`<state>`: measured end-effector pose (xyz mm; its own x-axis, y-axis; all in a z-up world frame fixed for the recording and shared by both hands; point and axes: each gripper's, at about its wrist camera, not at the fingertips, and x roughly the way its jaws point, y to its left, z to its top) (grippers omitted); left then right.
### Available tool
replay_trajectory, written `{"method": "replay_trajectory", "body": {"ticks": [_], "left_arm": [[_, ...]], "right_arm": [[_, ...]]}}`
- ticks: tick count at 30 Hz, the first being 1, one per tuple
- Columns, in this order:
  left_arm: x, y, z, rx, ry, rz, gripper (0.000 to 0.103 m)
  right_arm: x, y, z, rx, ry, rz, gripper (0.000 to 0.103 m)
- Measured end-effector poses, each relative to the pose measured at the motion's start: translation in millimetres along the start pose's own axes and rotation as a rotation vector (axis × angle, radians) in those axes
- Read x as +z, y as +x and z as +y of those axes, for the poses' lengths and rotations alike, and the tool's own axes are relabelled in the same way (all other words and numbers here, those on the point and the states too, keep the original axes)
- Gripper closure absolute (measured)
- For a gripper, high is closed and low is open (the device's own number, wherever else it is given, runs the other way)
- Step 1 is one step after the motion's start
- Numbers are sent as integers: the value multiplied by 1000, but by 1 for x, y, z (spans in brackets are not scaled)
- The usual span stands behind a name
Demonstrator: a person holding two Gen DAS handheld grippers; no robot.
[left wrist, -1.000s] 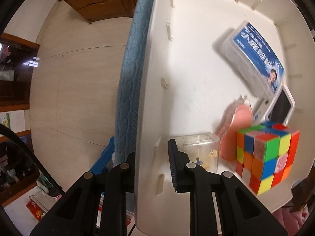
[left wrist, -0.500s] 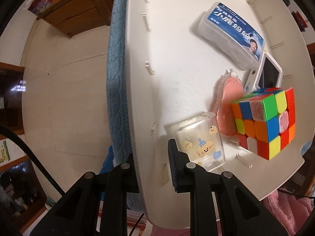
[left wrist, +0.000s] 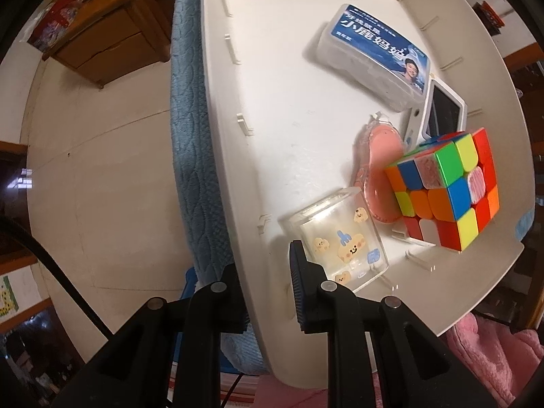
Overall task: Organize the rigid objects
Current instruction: 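Carry the white tape roll into the tray with the right tool and release, then move the right tool to the green jar with gold lid and close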
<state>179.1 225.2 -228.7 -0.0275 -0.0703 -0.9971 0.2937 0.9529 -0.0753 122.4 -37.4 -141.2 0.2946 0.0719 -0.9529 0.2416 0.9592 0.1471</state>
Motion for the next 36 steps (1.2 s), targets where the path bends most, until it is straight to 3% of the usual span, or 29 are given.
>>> {"method": "replay_trajectory", "body": {"ticks": [12,18,36], "left_arm": [[-2,-2,-4,-14,56,-6,83],[-2,-2,-4,-20,62,-2,83],[2,1,7,-16,-27,6,84]], "right_arm": [[-11,15,59,13,-164,59,44],[-9,9,72,15,-209,28,46],[10,7,44,15,-169,34,46]]}}
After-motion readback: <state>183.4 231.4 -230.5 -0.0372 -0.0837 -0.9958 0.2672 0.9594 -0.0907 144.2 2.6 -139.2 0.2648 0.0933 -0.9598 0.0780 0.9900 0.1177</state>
